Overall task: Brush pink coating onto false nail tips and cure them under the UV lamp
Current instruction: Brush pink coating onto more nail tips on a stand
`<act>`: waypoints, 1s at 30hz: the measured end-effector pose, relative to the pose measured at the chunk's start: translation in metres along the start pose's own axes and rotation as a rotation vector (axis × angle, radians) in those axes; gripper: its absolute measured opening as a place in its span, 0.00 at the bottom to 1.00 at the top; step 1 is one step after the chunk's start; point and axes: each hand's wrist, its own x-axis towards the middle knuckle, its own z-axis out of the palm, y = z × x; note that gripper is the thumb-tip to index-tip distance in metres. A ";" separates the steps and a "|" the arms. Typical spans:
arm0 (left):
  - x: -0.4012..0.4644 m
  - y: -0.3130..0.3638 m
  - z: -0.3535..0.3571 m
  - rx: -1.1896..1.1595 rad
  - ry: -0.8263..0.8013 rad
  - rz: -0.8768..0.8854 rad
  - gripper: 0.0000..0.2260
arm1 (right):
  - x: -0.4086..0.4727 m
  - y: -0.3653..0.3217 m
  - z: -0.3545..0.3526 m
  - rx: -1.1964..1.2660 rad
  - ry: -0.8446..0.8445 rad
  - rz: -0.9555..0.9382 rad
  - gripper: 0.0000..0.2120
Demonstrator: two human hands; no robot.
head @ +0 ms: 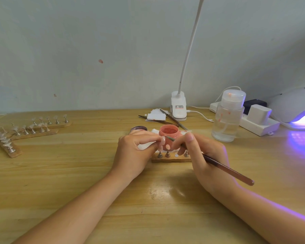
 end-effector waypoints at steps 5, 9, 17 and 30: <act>-0.001 0.003 -0.001 -0.011 -0.011 -0.040 0.10 | -0.001 0.001 0.000 0.023 0.023 -0.005 0.22; -0.002 0.005 -0.001 -0.009 -0.002 -0.080 0.10 | -0.001 0.002 0.000 -0.045 0.002 -0.016 0.21; -0.002 0.010 -0.001 0.001 -0.003 -0.111 0.09 | 0.000 0.002 0.000 -0.043 -0.011 -0.031 0.19; -0.002 0.011 -0.001 -0.001 0.004 -0.129 0.09 | 0.000 0.002 -0.001 -0.060 0.016 -0.074 0.20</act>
